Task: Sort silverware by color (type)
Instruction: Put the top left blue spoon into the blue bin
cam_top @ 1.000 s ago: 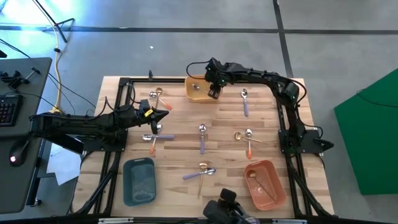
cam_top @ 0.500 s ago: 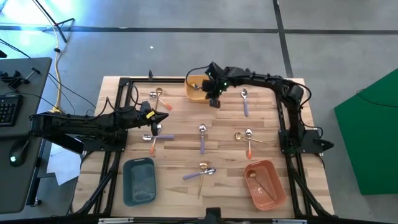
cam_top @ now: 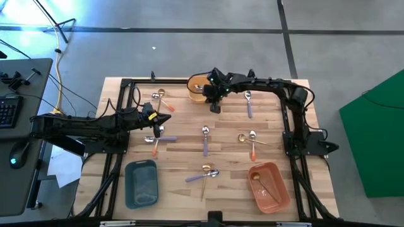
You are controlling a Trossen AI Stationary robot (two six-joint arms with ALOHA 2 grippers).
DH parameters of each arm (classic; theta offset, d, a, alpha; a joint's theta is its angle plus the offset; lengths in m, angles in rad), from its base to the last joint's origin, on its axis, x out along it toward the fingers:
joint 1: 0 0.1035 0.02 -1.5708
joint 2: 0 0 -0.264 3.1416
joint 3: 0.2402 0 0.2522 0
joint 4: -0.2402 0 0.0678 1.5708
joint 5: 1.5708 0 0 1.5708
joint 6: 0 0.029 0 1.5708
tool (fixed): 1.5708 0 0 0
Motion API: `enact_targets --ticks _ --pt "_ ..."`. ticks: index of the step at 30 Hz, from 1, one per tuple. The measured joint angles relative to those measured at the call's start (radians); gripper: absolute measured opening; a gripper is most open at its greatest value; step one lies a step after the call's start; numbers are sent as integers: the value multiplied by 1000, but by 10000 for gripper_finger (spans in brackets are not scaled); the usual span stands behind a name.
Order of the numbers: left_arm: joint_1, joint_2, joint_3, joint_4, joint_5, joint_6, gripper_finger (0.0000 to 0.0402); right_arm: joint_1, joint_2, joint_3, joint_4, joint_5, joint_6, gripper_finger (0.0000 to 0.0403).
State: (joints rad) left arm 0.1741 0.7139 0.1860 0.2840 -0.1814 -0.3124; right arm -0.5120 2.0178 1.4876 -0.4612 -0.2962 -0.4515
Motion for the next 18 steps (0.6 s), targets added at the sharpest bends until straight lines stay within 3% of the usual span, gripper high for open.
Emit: enact_targets --ticks 8,13,18 --pt "0 0 0 -2 0 1 0 -17 0 3 16 3 29 0" --pt "0 10 0 -4 52 32 0 -12 -133 -1 -27 30 16 0" --pt "3 36 27 -51 97 47 0 -12 -316 -230 182 -25 84 0"
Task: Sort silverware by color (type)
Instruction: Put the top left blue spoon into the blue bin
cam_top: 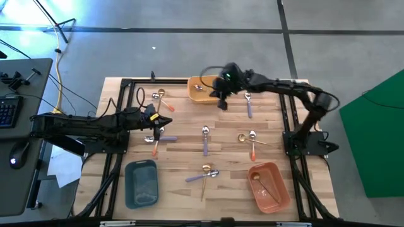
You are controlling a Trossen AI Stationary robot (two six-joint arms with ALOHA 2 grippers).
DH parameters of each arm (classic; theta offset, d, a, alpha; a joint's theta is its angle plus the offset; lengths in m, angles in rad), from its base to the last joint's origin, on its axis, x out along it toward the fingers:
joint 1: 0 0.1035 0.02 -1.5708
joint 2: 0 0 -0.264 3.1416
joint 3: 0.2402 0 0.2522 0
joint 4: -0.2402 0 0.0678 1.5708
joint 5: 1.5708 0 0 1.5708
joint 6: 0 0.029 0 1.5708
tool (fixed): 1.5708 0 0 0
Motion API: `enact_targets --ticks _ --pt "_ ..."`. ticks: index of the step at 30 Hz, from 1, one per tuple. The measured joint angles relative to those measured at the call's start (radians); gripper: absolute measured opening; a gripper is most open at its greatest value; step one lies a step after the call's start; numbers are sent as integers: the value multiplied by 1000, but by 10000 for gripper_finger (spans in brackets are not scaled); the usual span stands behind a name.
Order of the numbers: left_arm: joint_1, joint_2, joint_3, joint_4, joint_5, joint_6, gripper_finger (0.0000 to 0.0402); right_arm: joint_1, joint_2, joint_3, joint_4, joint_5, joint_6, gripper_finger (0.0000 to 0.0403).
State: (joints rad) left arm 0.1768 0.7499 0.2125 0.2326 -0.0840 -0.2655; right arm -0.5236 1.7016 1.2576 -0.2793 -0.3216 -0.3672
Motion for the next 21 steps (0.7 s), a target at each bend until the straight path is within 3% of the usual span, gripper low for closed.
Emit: enact_targets --ticks 11,16,21 --pt "-51 185 253 -398 19 70 0 84 -404 -537 614 -11 134 0" --pt "-118 326 361 -555 20 76 15 93 -534 -677 681 8 150 0" --pt "-184 462 459 -718 23 41 69 92 -616 -735 680 33 133 0"
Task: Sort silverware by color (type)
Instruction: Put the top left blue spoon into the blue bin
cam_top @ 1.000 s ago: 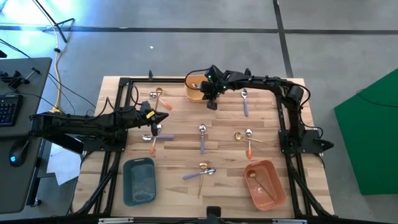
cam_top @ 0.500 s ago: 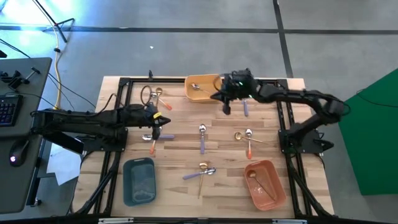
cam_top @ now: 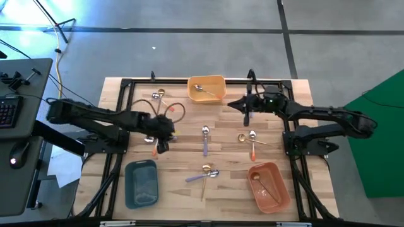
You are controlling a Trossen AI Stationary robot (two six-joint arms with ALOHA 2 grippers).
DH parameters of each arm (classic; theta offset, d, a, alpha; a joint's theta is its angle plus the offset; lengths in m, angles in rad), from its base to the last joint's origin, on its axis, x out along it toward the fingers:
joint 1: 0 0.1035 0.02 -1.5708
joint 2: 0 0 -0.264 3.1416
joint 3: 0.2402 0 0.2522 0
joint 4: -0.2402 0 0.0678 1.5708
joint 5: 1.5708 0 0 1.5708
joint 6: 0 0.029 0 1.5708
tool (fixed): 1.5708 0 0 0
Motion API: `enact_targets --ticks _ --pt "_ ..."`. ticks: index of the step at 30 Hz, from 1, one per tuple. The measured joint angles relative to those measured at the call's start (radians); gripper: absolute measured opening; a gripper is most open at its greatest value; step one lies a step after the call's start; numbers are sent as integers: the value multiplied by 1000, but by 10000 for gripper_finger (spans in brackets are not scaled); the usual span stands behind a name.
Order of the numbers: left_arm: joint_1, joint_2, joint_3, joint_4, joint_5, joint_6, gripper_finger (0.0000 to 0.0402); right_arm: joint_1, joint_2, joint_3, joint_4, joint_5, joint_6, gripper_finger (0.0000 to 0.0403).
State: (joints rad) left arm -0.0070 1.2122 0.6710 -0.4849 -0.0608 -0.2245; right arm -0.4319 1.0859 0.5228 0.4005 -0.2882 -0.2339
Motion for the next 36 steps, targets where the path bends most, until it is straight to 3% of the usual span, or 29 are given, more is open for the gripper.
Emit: enact_targets --ticks 6,11,25,36 --pt "-17 110 68 -60 0 -86 145 -1 -55 0 -7 0 -9 0" --pt "-14 179 75 -89 43 -98 172 1 -61 0 -30 0 -10 0" --pt "27 364 80 -105 1 13 143 1 -61 0 -30 0 -7 0" --pt "31 315 166 -183 -37 -45 117 1 -60 0 -30 0 -9 0"
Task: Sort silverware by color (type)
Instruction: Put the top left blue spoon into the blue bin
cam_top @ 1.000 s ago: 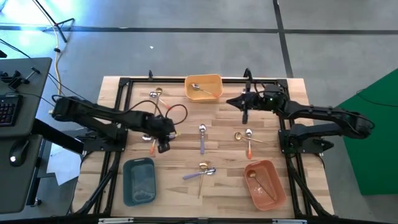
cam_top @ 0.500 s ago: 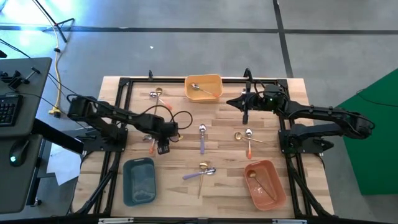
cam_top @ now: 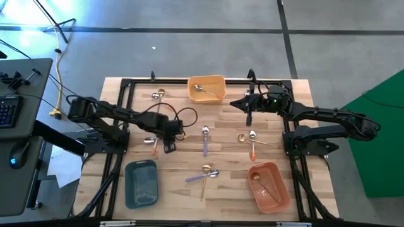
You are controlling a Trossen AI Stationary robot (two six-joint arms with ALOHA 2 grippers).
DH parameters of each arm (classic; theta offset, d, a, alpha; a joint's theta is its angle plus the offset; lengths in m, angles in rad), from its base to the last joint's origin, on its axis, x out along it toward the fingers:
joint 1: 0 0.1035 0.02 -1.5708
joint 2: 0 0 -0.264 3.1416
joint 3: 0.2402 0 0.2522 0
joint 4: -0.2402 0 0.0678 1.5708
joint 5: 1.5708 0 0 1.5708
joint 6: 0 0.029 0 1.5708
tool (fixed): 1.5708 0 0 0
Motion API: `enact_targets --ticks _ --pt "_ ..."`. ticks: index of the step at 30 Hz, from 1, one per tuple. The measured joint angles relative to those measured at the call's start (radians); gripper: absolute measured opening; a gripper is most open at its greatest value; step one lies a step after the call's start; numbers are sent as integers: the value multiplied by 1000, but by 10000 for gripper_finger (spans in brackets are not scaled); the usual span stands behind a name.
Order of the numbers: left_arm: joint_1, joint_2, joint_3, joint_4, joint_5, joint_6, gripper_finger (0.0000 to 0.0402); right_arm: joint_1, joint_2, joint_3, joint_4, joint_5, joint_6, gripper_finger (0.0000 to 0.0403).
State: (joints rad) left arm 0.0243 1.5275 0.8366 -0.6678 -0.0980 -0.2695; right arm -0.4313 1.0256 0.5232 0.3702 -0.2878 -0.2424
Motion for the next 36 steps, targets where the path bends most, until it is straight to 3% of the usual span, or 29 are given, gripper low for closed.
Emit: enact_targets --ticks 4,9,18,23,29,36 --pt "24 -3 28 -54 -66 -32 123 0 0 0 0 0 0 0" --pt "61 27 26 -61 39 33 136 0 0 0 0 0 -1 0" --pt "88 117 27 3 57 168 159 0 0 0 -1 0 -4 0" --pt "85 160 33 4 69 217 126 0 0 1 -2 0 -5 0" --pt "65 150 38 4 50 267 46 0 0 1 -2 0 -9 0" --pt "46 105 134 -39 26 286 44 0 0 1 -1 0 -9 0"
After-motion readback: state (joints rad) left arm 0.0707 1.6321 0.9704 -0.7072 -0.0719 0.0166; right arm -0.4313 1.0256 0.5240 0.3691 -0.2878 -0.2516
